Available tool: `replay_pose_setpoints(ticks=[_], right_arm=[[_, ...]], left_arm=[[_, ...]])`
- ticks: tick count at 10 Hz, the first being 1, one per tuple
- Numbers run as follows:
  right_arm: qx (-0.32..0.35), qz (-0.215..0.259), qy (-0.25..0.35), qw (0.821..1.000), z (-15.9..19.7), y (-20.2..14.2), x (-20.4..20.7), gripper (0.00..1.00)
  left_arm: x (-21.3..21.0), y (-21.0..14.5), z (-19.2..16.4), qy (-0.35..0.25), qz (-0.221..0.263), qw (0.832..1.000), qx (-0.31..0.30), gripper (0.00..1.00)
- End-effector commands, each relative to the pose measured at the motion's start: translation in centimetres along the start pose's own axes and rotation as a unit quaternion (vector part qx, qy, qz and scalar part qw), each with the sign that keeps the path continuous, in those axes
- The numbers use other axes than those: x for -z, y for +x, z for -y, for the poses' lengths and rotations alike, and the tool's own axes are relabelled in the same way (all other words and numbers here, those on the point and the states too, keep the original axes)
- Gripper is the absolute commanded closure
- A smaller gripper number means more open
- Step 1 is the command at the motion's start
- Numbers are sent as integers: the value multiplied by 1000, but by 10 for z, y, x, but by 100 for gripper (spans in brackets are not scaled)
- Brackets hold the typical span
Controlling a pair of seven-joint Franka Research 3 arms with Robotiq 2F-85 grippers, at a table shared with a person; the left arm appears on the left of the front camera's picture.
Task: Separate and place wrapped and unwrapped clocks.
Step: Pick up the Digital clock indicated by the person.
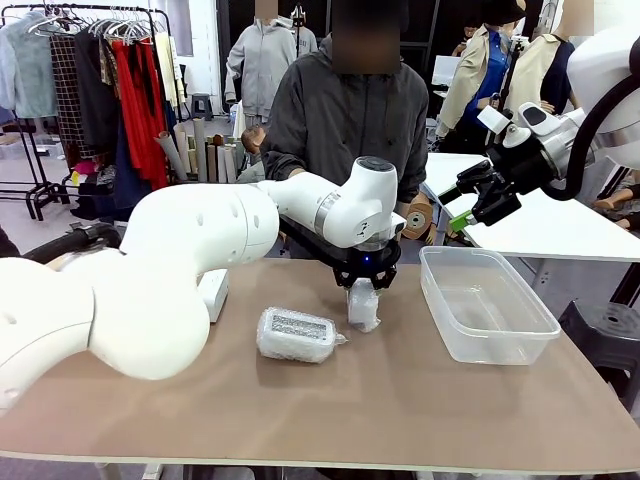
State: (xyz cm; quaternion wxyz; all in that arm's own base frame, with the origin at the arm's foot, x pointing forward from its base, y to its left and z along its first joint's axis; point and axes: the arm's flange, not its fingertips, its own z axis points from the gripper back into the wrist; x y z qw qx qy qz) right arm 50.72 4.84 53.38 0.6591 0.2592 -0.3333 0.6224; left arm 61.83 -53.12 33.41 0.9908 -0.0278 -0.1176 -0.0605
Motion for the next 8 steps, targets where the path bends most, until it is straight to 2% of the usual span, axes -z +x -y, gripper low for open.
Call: replay_pose_setpoints(ticks=[1, 4, 6, 8], right_arm=[[-3, 0, 0, 1000, -1, 1, 0, 0], [-3, 0, 0, 1000, -1, 1, 0, 0], [-3, 0, 0, 1000, -1, 1, 0, 0], [-3, 0, 0, 1000, -1, 1, 0, 0]], left_arm=[[-15, -8, -8, 1, 5, 1000, 2, 100], [-43, -16, -17, 0, 8, 1000, 11, 100], [-74, -18, -19, -4, -7, 1000, 17, 100], [-109, -18, -23, 18, -16, 999, 29, 100]])
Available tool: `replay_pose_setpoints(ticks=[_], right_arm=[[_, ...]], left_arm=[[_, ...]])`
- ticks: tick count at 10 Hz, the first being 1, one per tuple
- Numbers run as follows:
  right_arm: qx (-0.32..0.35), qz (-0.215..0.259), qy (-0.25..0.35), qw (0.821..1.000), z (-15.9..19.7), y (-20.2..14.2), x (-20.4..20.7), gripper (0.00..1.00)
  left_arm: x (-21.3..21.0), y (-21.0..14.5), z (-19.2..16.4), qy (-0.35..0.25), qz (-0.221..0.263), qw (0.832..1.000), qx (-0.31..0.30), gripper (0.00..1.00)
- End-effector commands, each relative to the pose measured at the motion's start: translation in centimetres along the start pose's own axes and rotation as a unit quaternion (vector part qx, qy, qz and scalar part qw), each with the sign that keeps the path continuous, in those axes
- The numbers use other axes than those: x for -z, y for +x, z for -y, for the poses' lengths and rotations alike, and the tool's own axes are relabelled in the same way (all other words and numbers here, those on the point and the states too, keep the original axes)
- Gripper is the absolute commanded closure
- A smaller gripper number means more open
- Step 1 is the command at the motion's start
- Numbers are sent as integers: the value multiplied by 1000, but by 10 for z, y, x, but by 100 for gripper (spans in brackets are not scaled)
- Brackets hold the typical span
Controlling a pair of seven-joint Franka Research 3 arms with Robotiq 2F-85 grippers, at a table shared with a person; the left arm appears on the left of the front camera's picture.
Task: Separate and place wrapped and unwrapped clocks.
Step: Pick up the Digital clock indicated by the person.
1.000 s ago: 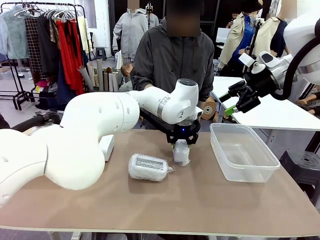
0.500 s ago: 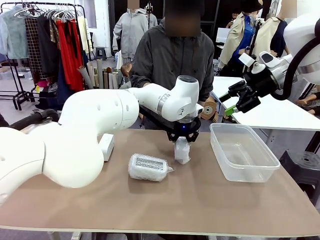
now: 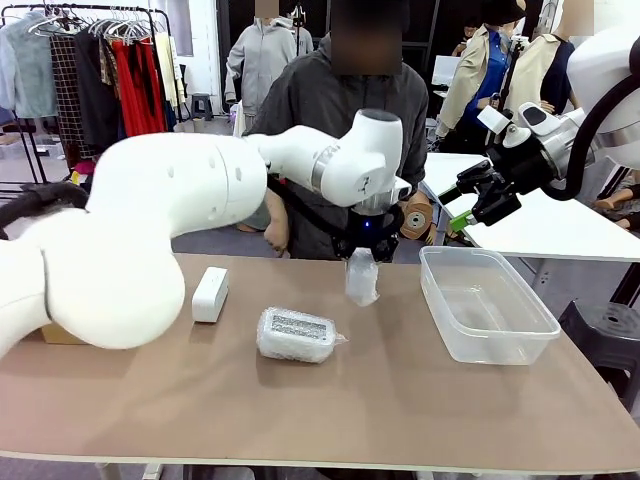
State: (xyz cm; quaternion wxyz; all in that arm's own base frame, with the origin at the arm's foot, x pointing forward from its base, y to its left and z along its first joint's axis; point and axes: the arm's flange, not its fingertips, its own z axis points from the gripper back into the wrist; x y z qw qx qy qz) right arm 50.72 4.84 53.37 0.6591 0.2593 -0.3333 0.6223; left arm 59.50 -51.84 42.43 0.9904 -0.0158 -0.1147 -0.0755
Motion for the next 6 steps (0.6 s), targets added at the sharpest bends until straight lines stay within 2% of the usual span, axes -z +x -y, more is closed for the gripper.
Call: replay_pose_setpoints(ticks=[1, 4, 6], right_arm=[[-3, 0, 0, 1000, -1, 1, 0, 0], [-3, 0, 0, 1000, -1, 1, 0, 0], [-3, 0, 0, 1000, -1, 1, 0, 0]], left_arm=[[-37, -19, -24, 14, -13, 999, 26, 100], [-81, -28, -39, 19, -23, 998, 52, 100], [-109, -31, -53, 1, -11, 999, 50, 100]])
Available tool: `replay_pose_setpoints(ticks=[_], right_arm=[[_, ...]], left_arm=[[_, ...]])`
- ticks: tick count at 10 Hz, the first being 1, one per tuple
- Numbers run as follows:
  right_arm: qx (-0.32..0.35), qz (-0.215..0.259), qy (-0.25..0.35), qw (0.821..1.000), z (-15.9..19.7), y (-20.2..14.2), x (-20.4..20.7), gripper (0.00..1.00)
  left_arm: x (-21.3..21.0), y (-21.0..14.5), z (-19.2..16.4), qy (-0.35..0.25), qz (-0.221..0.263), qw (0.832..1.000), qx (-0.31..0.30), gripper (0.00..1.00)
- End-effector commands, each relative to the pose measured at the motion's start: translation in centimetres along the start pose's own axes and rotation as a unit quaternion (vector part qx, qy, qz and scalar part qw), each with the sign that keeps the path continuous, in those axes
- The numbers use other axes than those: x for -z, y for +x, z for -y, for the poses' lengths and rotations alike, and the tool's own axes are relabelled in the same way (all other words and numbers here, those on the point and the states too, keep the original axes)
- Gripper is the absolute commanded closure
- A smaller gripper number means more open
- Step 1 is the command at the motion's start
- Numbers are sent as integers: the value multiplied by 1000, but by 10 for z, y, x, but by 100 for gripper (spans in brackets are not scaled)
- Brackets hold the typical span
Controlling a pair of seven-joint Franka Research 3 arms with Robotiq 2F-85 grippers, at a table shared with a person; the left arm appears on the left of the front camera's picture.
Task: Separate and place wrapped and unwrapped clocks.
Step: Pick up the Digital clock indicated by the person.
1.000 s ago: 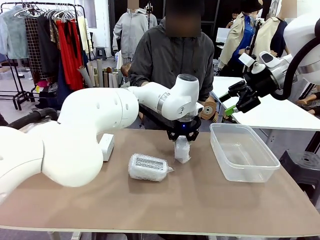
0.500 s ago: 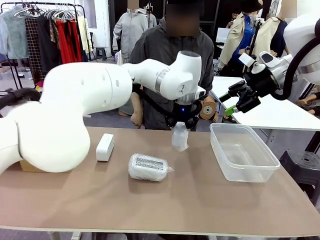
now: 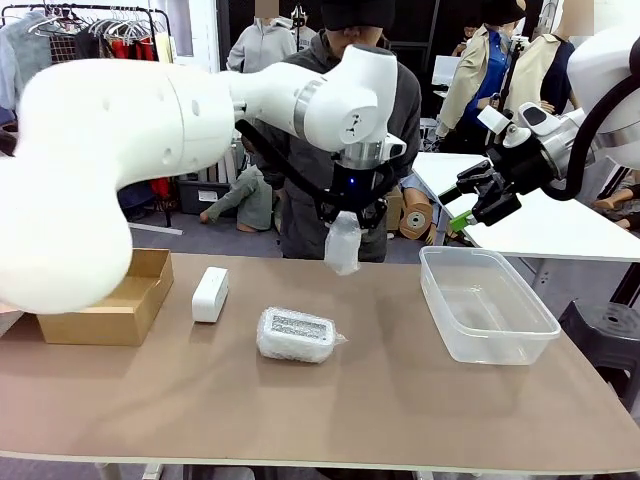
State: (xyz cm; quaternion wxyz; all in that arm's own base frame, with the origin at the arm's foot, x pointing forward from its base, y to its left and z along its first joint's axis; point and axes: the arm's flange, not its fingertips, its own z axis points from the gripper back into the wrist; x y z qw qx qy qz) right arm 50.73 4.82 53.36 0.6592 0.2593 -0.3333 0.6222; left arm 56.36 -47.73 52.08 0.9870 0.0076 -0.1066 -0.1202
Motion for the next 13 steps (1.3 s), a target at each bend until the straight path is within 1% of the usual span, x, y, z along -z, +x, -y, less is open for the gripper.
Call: replay_pose_setpoints(ticks=[1, 3, 5, 6, 9, 13], right_arm=[[-3, 0, 0, 1000, -1, 1, 0, 0], [-3, 0, 0, 1000, -1, 1, 0, 0], [-3, 0, 0, 1000, -1, 1, 0, 0], [-3, 0, 0, 1000, -1, 1, 0, 0], [-3, 0, 0, 1000, -1, 1, 0, 0], [-3, 0, 0, 1000, -1, 1, 0, 0]], left_arm=[[-26, -21, -25, -17, 11, 1000, -8, 100], [-61, -25, -36, -5, 23, 1000, -15, 100], [-90, -26, -53, -10, 35, 999, -28, 100], [-101, -27, -62, 0, 38, 999, -37, 100], [-130, -34, -90, -14, 62, 996, -61, 100], [-158, -36, -92, 1, 96, 993, -63, 100]])
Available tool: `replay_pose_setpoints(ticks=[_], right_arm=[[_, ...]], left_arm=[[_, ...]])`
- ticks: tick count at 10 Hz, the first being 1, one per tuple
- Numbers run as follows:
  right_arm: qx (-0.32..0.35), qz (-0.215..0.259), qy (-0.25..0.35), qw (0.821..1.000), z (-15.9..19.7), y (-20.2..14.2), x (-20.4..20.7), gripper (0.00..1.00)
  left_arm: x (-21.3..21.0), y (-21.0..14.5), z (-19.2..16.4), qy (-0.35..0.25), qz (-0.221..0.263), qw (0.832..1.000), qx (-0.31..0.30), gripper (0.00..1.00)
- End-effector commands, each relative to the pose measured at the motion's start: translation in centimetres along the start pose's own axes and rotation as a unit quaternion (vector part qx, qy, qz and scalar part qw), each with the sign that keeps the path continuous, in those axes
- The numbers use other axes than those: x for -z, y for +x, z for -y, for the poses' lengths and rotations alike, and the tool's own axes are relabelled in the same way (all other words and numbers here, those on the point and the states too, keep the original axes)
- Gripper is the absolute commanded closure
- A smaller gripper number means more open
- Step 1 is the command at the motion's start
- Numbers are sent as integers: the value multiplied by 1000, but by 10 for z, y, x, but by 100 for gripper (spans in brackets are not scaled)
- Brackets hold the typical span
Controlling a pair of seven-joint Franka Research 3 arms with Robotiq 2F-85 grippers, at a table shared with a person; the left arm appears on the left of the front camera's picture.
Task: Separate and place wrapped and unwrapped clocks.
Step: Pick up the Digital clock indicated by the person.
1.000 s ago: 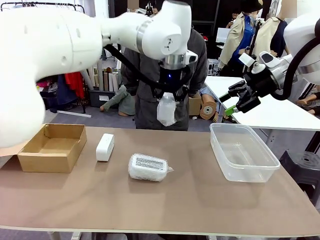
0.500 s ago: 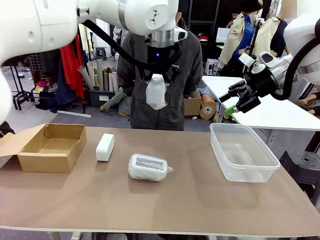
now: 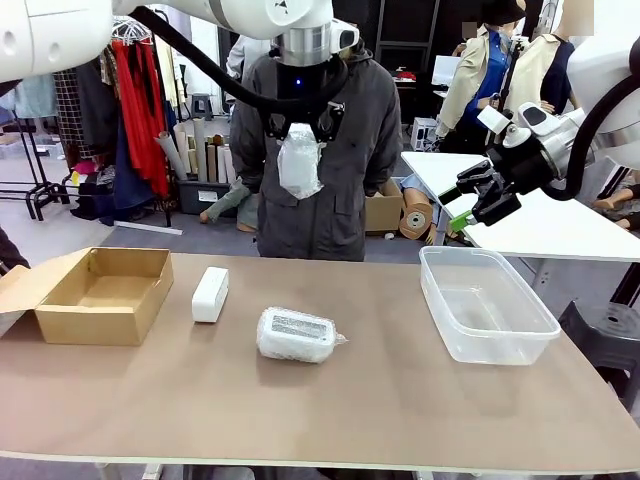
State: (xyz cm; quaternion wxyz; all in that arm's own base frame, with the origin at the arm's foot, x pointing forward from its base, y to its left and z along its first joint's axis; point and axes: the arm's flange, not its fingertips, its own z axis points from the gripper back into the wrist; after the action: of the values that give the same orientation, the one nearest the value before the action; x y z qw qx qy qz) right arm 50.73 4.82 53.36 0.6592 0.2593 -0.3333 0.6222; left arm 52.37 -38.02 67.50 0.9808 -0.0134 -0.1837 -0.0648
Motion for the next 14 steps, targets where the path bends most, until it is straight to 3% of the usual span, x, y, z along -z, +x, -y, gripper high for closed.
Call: replay_pose_setpoints(ticks=[1, 14], right_arm=[[-3, 0, 0, 1000, -1, 1, 0, 0], [-3, 0, 0, 1000, -1, 1, 0, 0]], left_arm=[[1, -7, 1, 6, 23, 1000, -6, 100], [-2, 0, 2, 0, 7, 1000, 1, 100]])
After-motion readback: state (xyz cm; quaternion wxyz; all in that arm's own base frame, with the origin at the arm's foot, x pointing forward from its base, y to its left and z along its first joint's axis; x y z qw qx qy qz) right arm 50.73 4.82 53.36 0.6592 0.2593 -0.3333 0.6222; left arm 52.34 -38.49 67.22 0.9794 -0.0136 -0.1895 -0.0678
